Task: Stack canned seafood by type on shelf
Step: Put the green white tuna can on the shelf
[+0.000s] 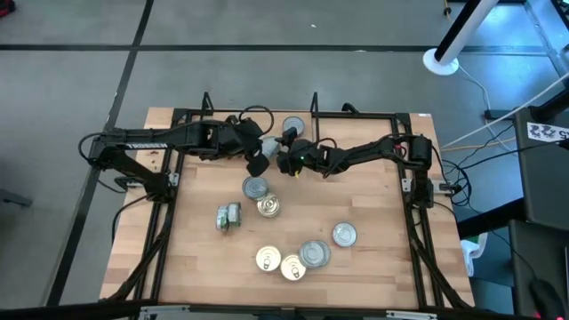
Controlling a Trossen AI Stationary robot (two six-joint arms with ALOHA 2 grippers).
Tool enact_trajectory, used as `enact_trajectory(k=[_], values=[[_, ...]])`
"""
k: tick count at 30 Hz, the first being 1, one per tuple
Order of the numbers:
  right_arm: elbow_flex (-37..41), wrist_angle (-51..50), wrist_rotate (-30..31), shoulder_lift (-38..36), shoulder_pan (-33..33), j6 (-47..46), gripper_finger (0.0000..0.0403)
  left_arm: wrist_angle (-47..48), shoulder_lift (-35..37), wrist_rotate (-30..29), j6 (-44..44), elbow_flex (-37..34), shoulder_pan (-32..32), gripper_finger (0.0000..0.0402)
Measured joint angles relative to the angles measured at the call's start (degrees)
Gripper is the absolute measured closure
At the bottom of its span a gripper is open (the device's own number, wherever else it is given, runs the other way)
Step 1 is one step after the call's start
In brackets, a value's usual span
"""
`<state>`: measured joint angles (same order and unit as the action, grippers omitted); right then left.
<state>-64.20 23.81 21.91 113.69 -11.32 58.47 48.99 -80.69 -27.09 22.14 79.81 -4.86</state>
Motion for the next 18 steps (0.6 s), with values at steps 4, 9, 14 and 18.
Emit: enact_trajectory(k=[4,9,14,18], values=[[-0.02,0.15,2.10,-0.02,-0.31,-0.20,0.0140,0.02,-0.58,3.10,2.01,-0.68,0.00,0.0401],[-0.07,0.11,4.68,-0.07,-0.52,-1.52,0.0143,-4.77,-1.46,5.94,2.17,-5.80,0.00,0.0402],[-0.09,0.13,4.50,-0.07,-0.45,-1.65,0.0143,-11.10,-1.61,6.02,2.55,-12.14,-0.11,0.0401],[-0.11,0.15,4.61,-0.09,-0.45,-1.65,0.0143,-15.57,-1.61,6.00,2.61,-16.74,-0.17,0.0402]])
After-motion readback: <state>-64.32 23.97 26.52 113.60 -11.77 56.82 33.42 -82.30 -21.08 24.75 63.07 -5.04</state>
